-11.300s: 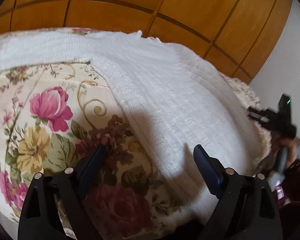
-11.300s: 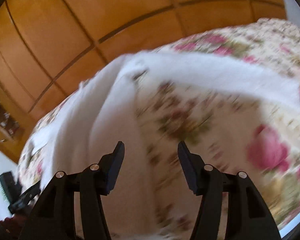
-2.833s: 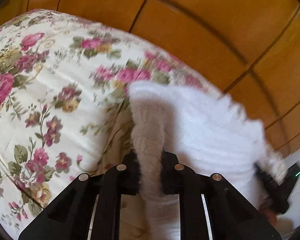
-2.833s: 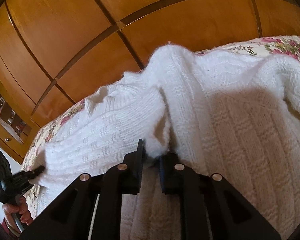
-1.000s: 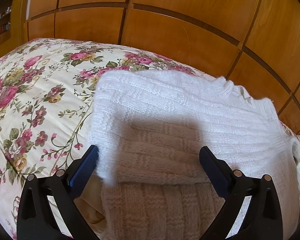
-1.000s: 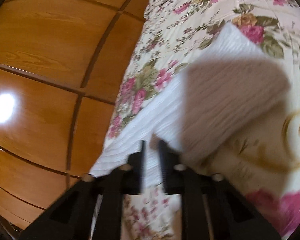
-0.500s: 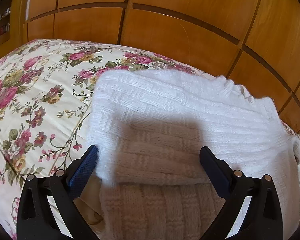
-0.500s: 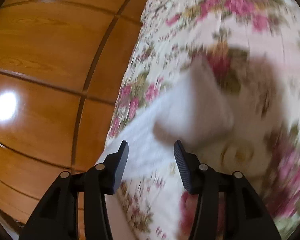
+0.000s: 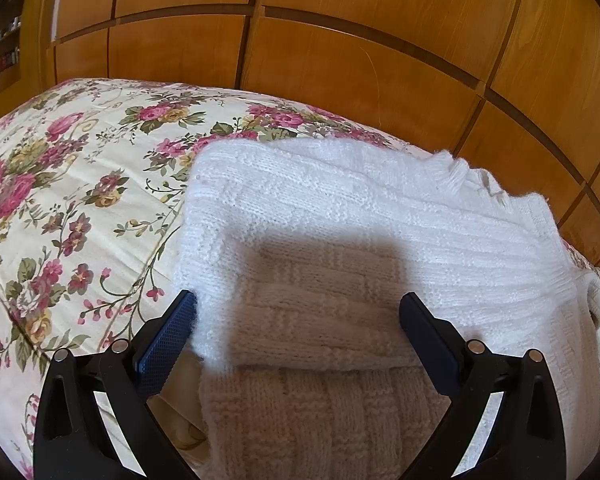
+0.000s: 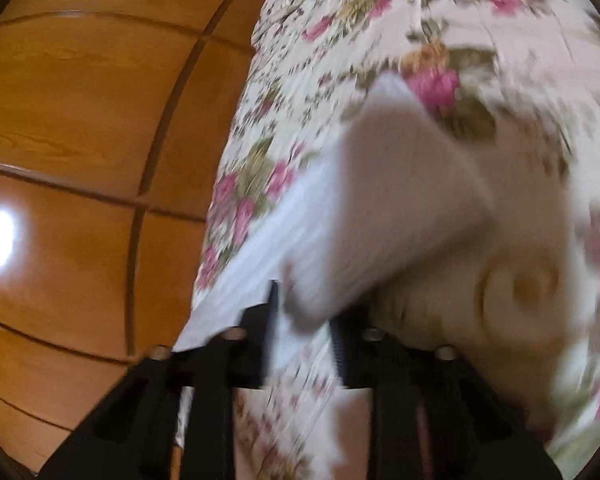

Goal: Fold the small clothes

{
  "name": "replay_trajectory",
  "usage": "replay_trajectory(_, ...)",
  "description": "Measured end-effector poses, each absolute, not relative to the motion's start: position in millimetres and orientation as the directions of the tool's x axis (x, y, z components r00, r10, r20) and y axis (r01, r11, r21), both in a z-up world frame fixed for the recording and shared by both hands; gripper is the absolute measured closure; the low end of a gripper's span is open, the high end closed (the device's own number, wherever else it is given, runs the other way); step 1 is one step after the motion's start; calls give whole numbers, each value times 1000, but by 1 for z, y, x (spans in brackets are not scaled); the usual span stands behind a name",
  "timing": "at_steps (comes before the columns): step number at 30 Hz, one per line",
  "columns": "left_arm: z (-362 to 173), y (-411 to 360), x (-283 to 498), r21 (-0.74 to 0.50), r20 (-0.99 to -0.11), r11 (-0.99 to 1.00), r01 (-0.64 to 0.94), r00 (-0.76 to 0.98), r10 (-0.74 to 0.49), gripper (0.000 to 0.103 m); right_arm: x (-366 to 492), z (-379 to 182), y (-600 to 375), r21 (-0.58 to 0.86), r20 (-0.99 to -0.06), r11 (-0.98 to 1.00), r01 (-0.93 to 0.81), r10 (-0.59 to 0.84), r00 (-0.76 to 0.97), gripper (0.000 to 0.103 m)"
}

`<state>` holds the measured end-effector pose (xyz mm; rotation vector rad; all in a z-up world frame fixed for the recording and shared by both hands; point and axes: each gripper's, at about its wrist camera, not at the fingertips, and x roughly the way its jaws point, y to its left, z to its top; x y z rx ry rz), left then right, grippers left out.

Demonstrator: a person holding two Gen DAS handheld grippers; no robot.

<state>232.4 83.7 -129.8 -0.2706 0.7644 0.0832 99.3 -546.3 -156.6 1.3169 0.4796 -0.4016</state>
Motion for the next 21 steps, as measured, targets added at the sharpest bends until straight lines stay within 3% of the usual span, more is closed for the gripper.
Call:
replay_trajectory(11,-131,84,233,-219,-691,961,-168,723,-31,4,106,-115,-628,648,-636,353,675,-237,734,97)
replay_trajectory(21,-132,84,233,-227,-686,960,-165,726,-37,4,151,-95,-583,584,-666,444,679,-217,714,96)
